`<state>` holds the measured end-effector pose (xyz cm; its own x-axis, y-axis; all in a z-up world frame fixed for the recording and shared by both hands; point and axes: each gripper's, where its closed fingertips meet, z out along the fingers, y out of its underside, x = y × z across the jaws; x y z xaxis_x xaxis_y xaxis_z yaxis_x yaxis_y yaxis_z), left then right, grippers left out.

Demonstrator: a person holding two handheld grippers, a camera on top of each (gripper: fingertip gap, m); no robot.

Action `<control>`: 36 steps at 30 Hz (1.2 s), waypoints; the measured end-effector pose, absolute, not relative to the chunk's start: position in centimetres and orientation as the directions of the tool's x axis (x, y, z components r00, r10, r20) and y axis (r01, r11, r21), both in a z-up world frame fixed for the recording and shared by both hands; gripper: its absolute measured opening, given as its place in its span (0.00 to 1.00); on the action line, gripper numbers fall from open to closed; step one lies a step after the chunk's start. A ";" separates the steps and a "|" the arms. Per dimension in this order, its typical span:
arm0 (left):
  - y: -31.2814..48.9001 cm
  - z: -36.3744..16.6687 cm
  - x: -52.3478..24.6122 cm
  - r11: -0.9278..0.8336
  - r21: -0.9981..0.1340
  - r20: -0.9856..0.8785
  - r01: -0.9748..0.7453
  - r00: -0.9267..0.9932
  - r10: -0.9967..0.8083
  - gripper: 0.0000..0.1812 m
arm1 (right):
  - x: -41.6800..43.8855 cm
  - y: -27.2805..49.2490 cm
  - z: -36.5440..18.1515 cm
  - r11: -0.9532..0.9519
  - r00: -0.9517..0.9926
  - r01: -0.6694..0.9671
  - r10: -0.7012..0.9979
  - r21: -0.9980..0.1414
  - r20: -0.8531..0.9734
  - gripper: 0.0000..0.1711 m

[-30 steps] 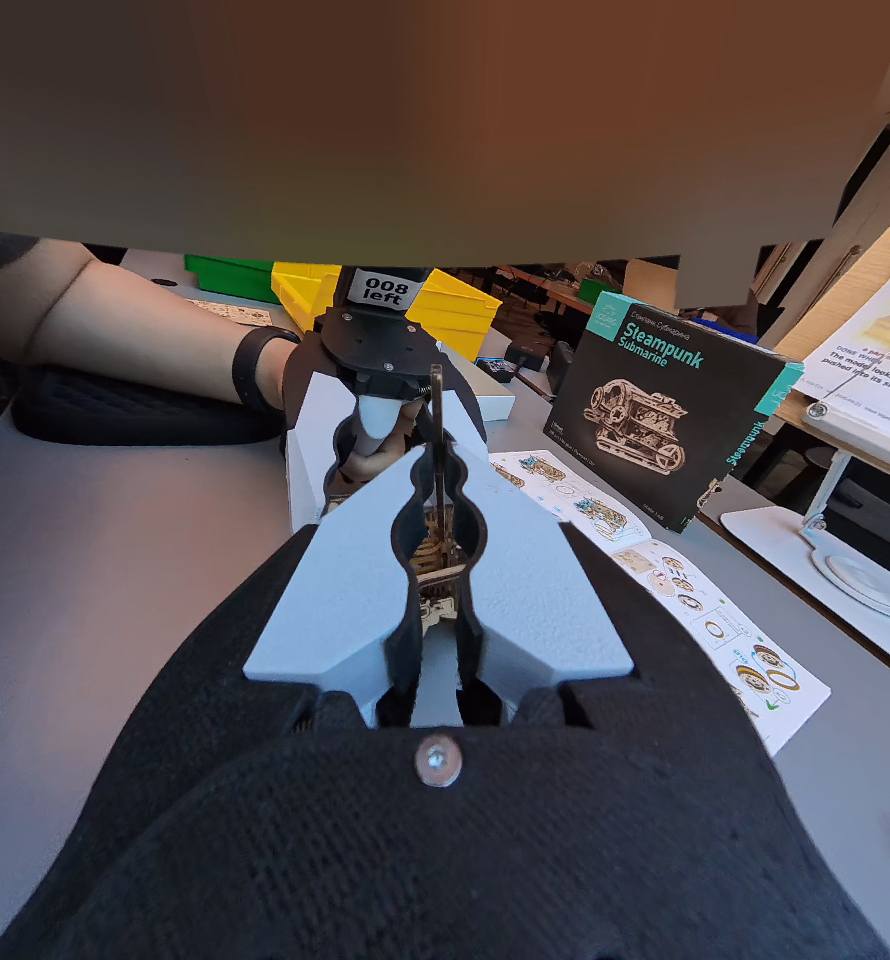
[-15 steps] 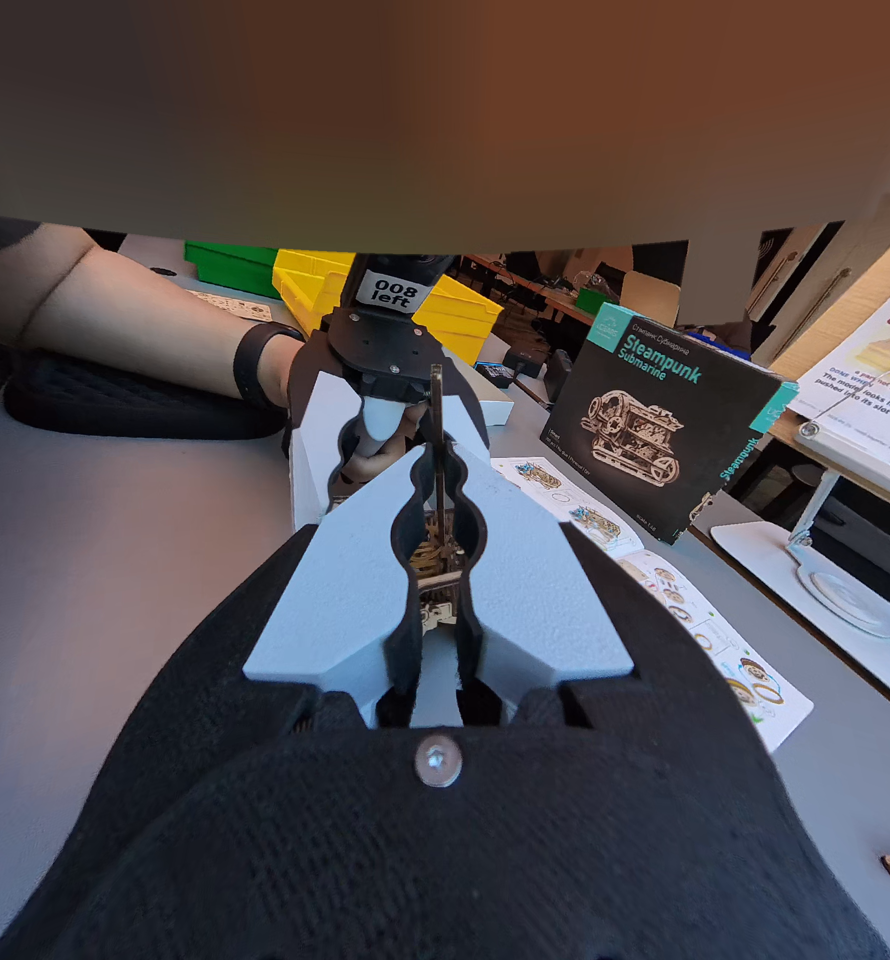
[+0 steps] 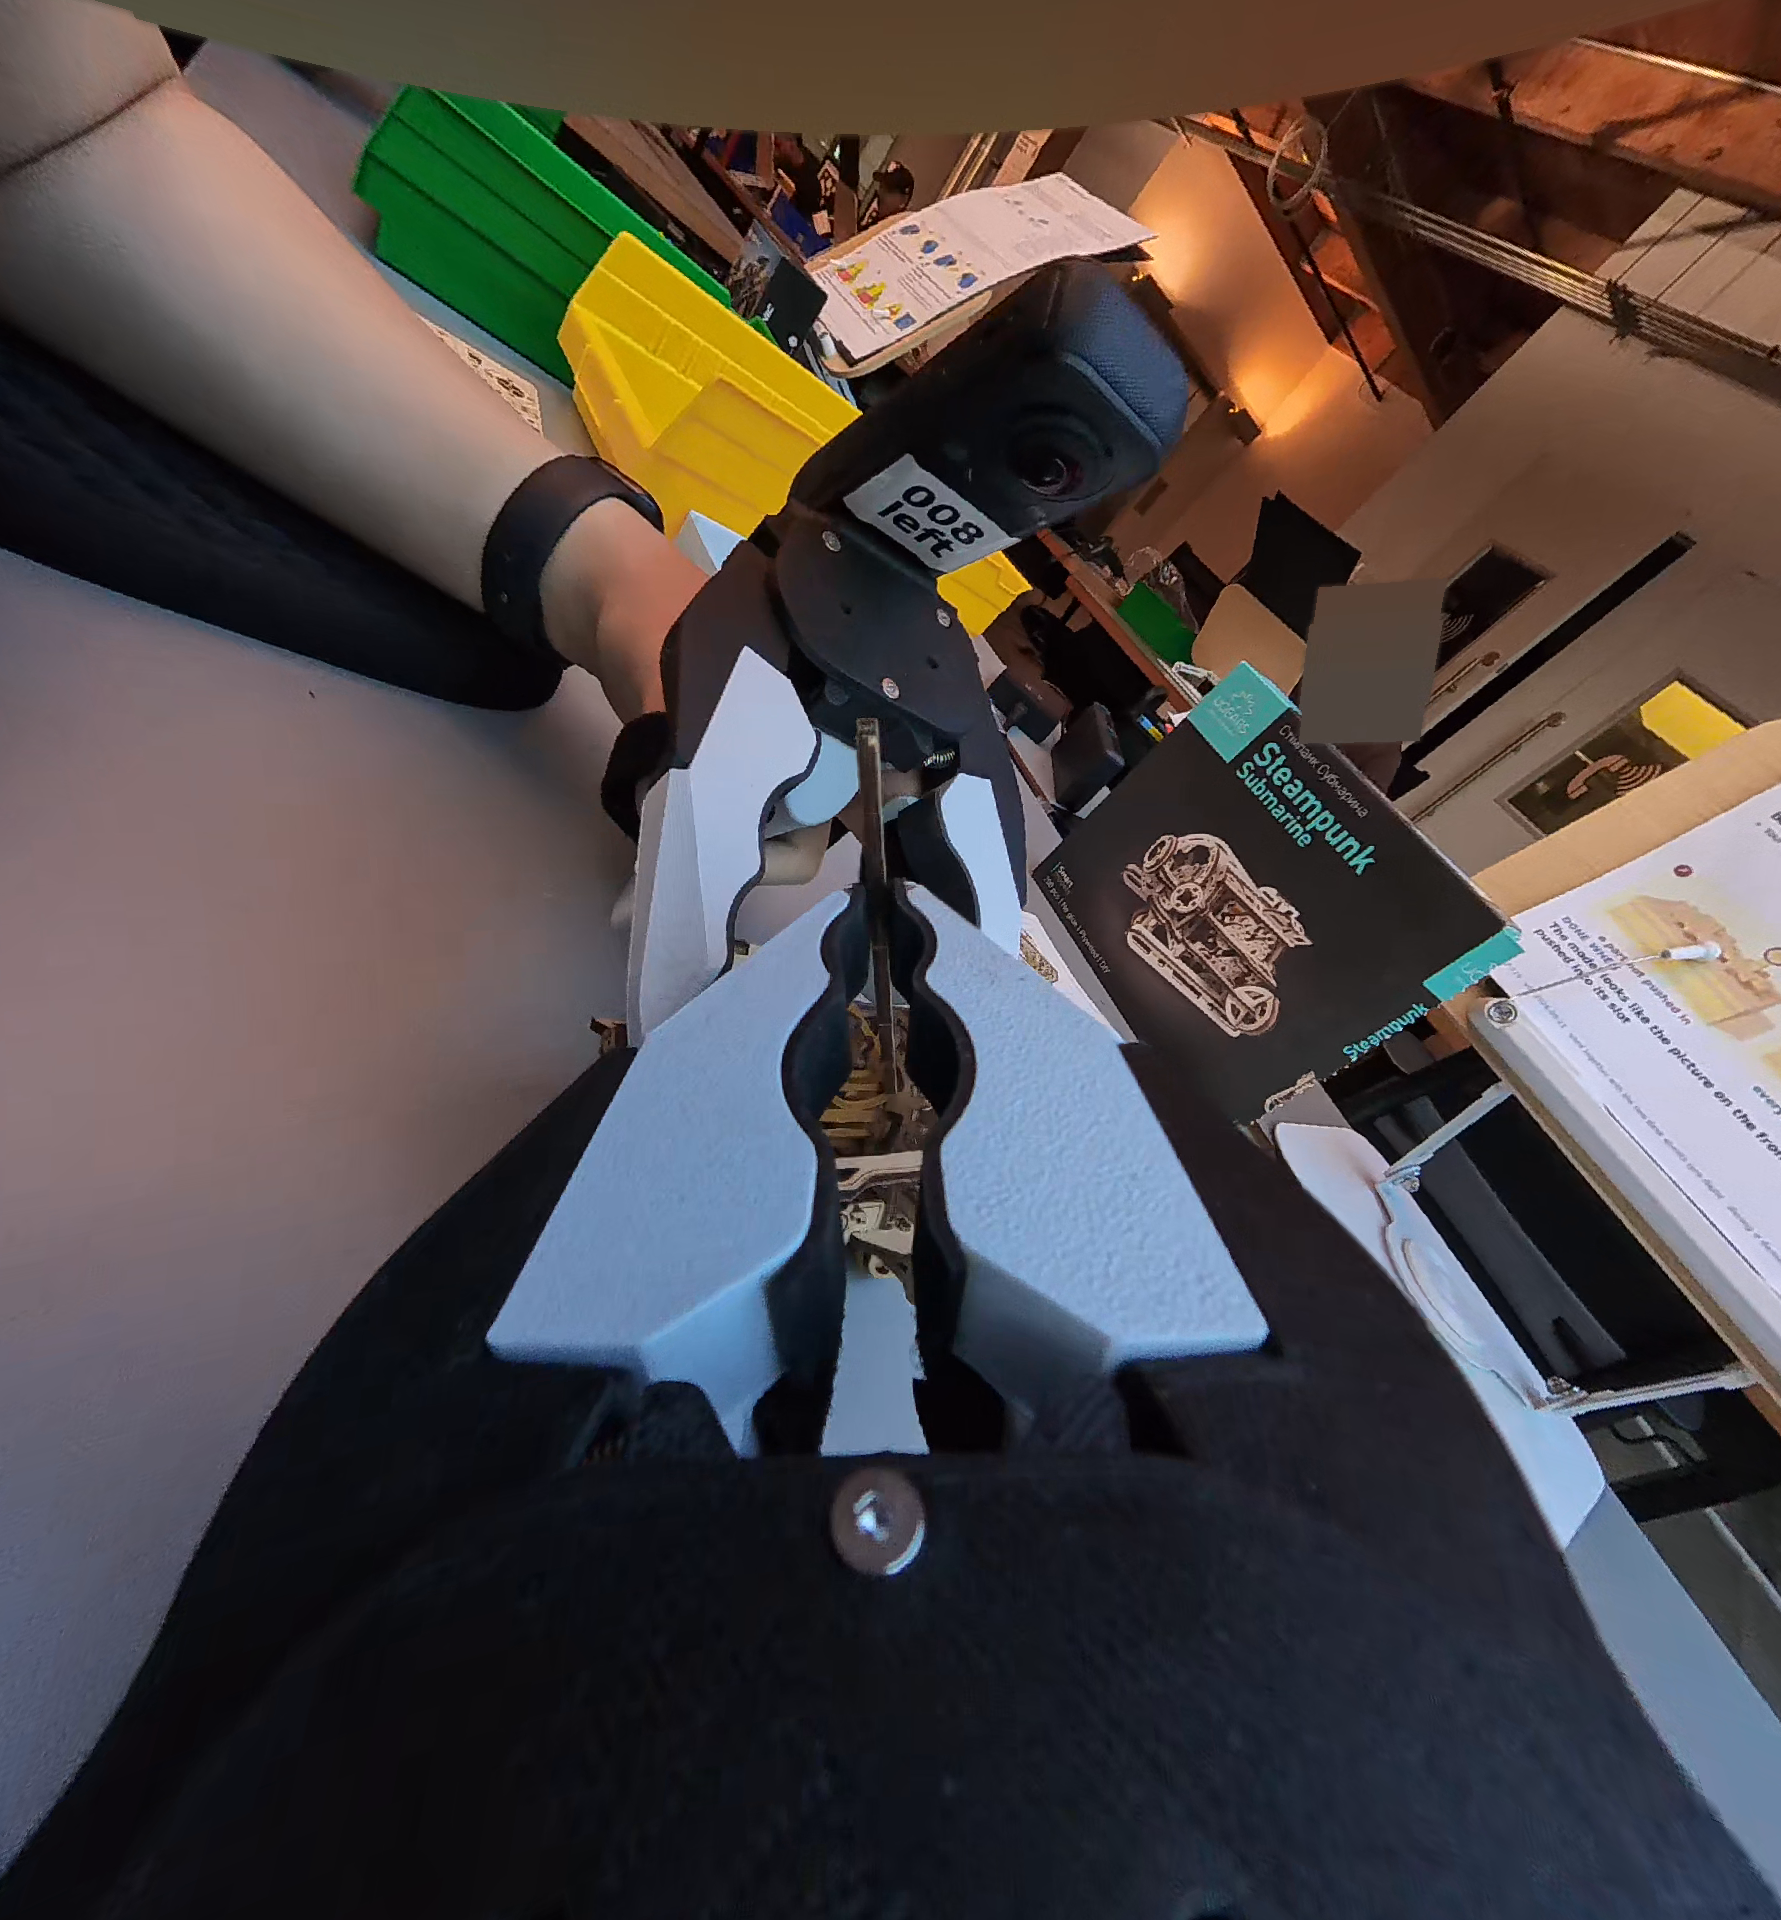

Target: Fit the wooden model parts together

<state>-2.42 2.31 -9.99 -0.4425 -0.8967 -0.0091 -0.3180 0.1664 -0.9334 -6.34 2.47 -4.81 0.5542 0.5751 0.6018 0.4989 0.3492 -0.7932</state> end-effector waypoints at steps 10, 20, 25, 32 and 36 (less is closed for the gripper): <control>2.2 -10.0 -2.5 0.163 -0.934 -0.003 -0.319 -0.450 -0.893 0.48 | -6.3 2.6 -4.5 0.353 0.562 0.470 0.588 -0.809 0.582 0.00; 2.2 -10.0 -2.5 0.161 -0.934 0.000 -0.318 -0.452 -0.892 0.48 | -6.6 1.8 -5.0 0.408 0.486 0.522 0.579 -0.748 0.655 0.00; 2.2 -10.0 -2.5 0.157 -0.936 0.004 -0.316 -0.455 -0.890 0.48 | -6.1 1.7 -2.1 0.366 0.581 0.291 0.666 -0.884 0.467 0.00; 2.2 -10.0 -2.4 0.155 -0.936 0.004 -0.316 -0.450 -0.893 0.48 | -3.9 4.5 -0.8 0.069 0.635 -0.027 0.772 -0.997 0.036 0.00; 2.2 -10.0 -2.4 0.155 -0.936 0.004 -0.315 -0.451 -0.893 0.48 | -3.9 4.5 -1.9 0.051 0.642 0.009 0.765 -0.999 0.045 0.00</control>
<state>-2.44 2.20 -9.96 -0.4507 -0.8927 0.0041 -0.3149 0.1547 -0.9364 -3.93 4.51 -1.86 0.6422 0.7652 0.0449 0.0091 0.0510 -0.9987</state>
